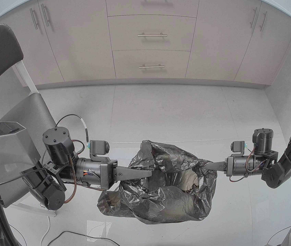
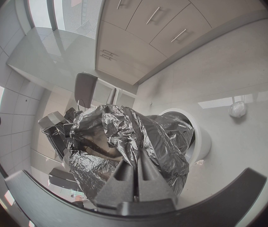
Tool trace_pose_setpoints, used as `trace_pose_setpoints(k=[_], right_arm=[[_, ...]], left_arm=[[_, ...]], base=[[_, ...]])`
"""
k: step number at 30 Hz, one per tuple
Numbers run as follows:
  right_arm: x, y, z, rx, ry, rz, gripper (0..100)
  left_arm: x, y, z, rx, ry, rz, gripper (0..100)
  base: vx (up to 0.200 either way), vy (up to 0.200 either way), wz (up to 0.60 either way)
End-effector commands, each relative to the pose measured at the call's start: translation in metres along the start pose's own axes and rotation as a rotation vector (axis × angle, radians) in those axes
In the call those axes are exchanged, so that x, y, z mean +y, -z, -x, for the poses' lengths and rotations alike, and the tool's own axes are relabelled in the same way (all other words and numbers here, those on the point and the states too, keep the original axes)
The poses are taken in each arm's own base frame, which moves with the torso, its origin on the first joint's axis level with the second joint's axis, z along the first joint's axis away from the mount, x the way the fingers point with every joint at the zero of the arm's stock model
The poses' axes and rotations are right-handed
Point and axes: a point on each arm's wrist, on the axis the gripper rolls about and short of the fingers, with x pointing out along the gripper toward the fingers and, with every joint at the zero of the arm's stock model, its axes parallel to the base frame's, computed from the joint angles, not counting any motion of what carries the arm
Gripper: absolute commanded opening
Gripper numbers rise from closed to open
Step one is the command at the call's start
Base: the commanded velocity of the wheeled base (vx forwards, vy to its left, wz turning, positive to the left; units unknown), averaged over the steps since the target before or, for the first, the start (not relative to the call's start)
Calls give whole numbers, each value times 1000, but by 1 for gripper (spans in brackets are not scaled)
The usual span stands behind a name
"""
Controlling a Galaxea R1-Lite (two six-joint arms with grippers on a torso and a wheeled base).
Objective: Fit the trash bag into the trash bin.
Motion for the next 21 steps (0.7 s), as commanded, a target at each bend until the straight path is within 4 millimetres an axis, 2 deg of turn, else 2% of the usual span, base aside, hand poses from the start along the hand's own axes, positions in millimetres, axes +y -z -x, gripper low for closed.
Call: trace_pose_setpoints(k=[1,9,17,21], right_arm=[[-1,-4,8,-23,17,23,0],[0,-5,13,-47,70,78,0],[-7,2,2,-36,107,105,0],[-12,7,-12,-82,124,163,0]], left_arm=[[17,10,-3,15,-15,49,0],[34,16,-6,19,-29,77,0],[39,15,-5,12,-37,77,0],[50,9,-1,-6,-45,62,0]], base=[[0,0,0],[0,0,0],[0,0,0],[0,0,0]])
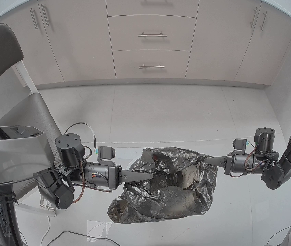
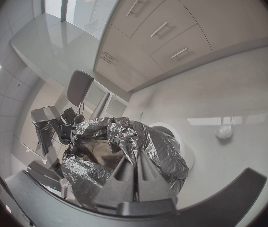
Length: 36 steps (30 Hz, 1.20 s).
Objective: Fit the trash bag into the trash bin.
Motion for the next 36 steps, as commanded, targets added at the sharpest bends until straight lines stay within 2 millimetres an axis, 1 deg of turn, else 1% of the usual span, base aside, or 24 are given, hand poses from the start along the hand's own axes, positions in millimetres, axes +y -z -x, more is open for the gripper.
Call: trace_pose_setpoints(k=[1,4,8,9,14,19,23,25,28,29,30,32,33,34,36], right_arm=[[-6,14,-17,-8,27,12,0],[-7,15,-21,-25,48,17,0],[-1,10,-27,-49,61,6,0],[1,5,-29,-67,70,19,0],[6,-8,-29,-113,84,50,0],[9,-12,-25,-124,84,58,0],[9,-8,-25,-115,89,50,0],[7,0,-28,-89,91,32,0],[5,11,-36,-68,127,22,0],[5,13,-37,-65,132,20,0],[3,18,-43,-59,164,14,0],[1,27,-49,-50,184,14,0],[1,27,-49,-50,184,14,0],[-1,35,-56,-46,178,17,0],[-4,39,-61,-51,178,22,0]], left_arm=[[13,-7,4,-20,-11,-11,0],[15,-9,6,-28,-16,-14,0],[19,-15,10,-43,-23,-25,0],[22,-16,10,-47,-26,-27,0],[26,-23,15,-67,-35,-44,0],[27,-25,18,-75,-40,-46,0],[30,-21,19,-70,-45,-29,0],[30,-11,21,-59,-56,-1,0],[29,0,24,-50,-72,40,0],[29,1,25,-49,-74,44,0],[30,7,28,-48,-86,61,0],[32,12,32,-44,-98,38,0],[32,12,32,-44,-98,38,0],[37,19,32,-30,-102,3,0],[41,23,32,-23,-107,-2,0]], base=[[0,0,0],[0,0,0],[0,0,0],[0,0,0],[0,0,0],[0,0,0],[0,0,0],[0,0,0],[0,0,0],[0,0,0],[0,0,0],[0,0,0],[0,0,0],[0,0,0],[0,0,0]])
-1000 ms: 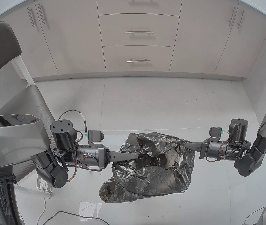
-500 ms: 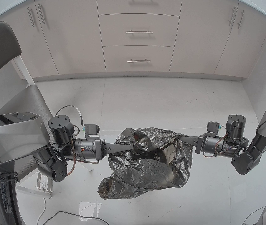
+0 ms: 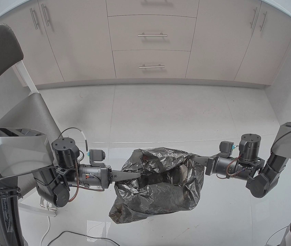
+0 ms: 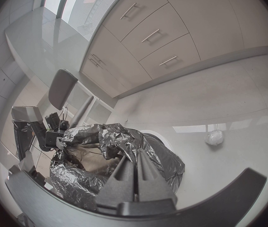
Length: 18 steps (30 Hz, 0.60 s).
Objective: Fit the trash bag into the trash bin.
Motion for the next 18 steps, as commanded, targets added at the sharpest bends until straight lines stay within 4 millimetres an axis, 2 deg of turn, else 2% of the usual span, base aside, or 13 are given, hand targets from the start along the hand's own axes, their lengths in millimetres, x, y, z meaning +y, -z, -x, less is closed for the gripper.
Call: trace_pose_setpoints(k=[1,13,18], right_arm=[[-5,30,-18,52,8,-13,0],[-12,51,-28,92,49,-1,0],[-14,50,-30,73,98,2,0]], left_arm=[[11,17,3,22,-20,23,0],[29,34,-2,48,-30,77,0],[32,35,-5,52,-27,78,0]], base=[[0,0,0],[0,0,0],[0,0,0]])
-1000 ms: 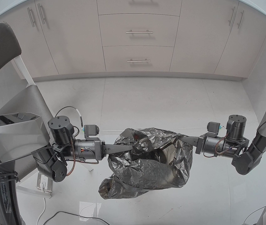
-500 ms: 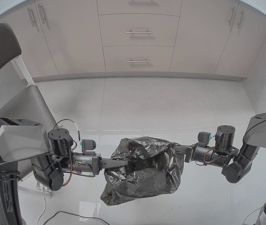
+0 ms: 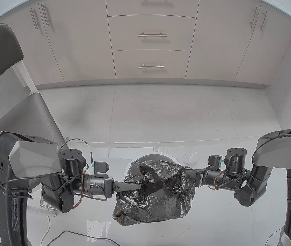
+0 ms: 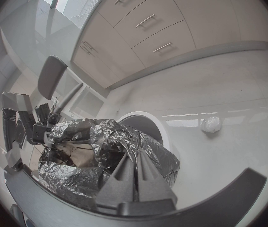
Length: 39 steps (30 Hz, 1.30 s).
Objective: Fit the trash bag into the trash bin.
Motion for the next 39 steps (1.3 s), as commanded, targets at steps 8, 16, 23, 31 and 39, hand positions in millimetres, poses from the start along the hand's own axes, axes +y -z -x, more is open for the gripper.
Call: trace_pose_setpoints(k=[8,16,23,31,39], right_arm=[[-6,2,-8,-24,76,-8,0],[-5,0,-7,-31,99,-14,0],[-1,0,-8,-45,126,-7,100],[-1,-1,-7,-61,118,-3,100],[18,-19,6,-100,91,33,100]], left_arm=[[13,5,-4,6,-5,18,0],[14,5,-3,4,-5,17,0],[14,5,-3,4,-5,17,0],[12,7,-3,8,-8,22,0],[12,7,-3,7,-7,21,0]], base=[[0,0,0],[0,0,0],[0,0,0],[0,0,0],[0,0,0]])
